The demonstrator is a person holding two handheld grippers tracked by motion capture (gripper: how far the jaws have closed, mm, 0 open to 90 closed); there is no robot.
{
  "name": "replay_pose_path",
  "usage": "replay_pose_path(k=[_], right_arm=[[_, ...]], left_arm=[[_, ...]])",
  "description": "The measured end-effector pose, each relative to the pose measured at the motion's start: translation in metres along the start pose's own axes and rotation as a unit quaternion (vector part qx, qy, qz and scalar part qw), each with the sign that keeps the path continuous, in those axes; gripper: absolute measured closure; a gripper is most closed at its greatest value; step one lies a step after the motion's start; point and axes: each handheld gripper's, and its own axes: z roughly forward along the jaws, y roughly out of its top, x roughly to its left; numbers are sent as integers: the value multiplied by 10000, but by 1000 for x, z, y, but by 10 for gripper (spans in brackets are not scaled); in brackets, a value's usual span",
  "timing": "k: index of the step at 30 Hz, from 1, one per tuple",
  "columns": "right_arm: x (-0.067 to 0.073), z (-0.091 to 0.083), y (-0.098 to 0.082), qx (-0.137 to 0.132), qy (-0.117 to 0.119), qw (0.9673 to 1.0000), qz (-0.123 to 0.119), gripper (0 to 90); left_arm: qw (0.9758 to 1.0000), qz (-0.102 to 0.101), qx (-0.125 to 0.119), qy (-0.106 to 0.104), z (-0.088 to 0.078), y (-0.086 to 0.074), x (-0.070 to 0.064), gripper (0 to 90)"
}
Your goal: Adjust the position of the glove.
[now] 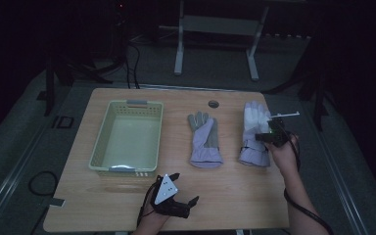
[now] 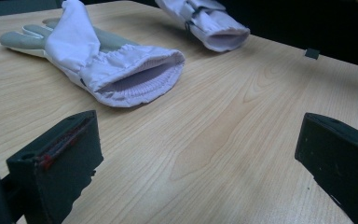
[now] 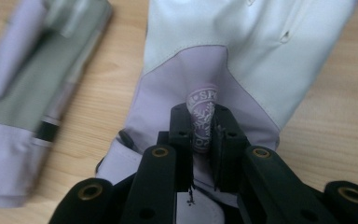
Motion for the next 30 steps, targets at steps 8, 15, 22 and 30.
replay_pose_path(k=[8, 15, 22, 30], right_arm=[[24, -32, 26, -232, 37, 9997, -110, 807], [59, -44, 43, -276, 185, 9985, -445, 804], [109, -45, 57, -212, 330, 9969, -684, 804], [154, -39, 64, -44, 411, 9964, -741, 804]], left_arm=[[10000, -3, -2, 5, 0, 0, 0, 6], [10000, 23, 4, 17, 0, 0, -1, 6], [10000, 31, -1, 27, 0, 0, -1, 6], [10000, 59, -7, 20, 0, 0, -1, 6]])
